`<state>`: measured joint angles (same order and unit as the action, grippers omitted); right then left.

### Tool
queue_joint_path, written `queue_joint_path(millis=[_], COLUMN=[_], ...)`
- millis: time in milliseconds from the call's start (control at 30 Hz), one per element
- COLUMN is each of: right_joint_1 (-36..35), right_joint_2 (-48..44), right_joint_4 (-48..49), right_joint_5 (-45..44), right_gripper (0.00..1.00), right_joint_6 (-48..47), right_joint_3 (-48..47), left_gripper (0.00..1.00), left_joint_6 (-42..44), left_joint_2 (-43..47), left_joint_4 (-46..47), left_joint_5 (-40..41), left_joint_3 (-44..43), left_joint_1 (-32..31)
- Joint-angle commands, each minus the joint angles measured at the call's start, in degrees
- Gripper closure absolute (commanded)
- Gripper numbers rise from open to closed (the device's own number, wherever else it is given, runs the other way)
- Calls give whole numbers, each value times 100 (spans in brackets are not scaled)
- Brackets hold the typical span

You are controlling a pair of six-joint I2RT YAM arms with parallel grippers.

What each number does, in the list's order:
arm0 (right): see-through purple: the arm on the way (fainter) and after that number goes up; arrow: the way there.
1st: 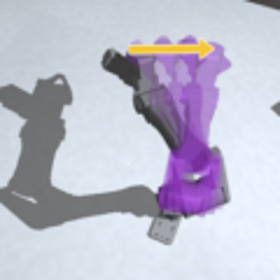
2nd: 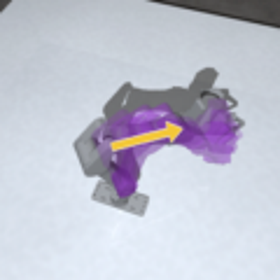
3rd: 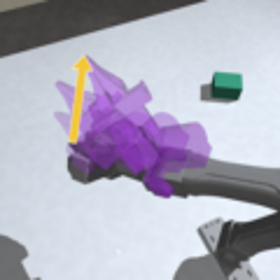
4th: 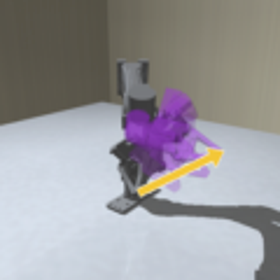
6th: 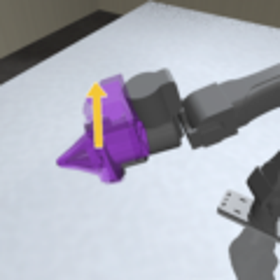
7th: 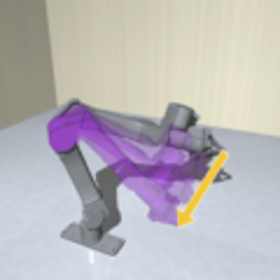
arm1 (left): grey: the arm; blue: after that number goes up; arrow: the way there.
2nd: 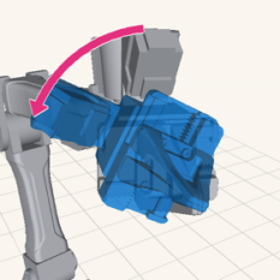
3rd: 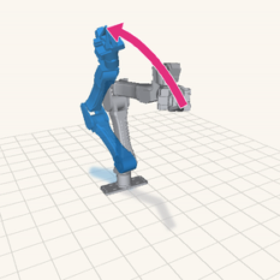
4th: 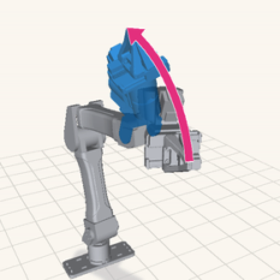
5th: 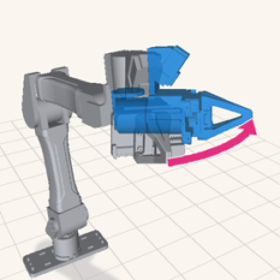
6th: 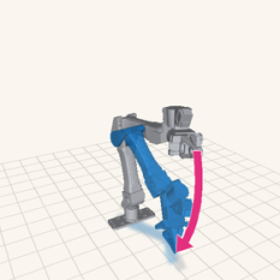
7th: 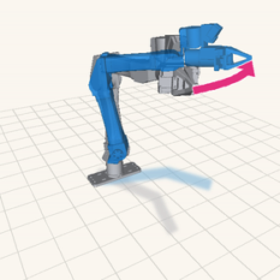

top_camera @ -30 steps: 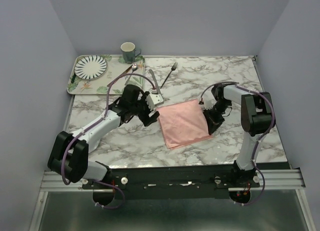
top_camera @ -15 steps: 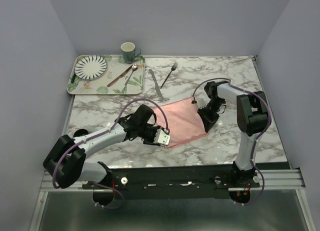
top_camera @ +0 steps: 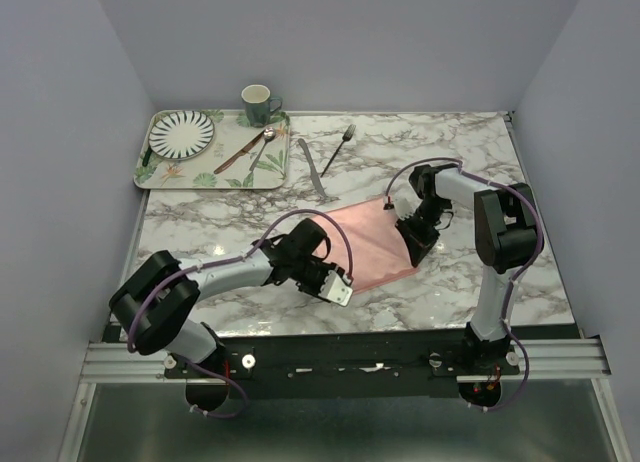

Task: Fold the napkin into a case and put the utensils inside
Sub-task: Smooth out the square-folded napkin at the center of the board, then pick up the top corner of the square folded napkin from the center of the board.

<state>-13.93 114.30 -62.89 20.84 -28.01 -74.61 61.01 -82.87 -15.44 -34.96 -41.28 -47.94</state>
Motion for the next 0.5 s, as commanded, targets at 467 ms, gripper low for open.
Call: queue_joint_path(millis=[467], right_joint_1=[-136], right_joint_2=[40], right_joint_4=[313], right_joint_5=[-221], right_gripper=[86], right_joint_6=[-328], right_joint_3=[34], left_gripper=[83], left_joint_6=[666], left_joint_2=[-502], left_joint_4=[-143], left_joint_5=[113], left_joint_3=[-434], left_joint_1=[-163])
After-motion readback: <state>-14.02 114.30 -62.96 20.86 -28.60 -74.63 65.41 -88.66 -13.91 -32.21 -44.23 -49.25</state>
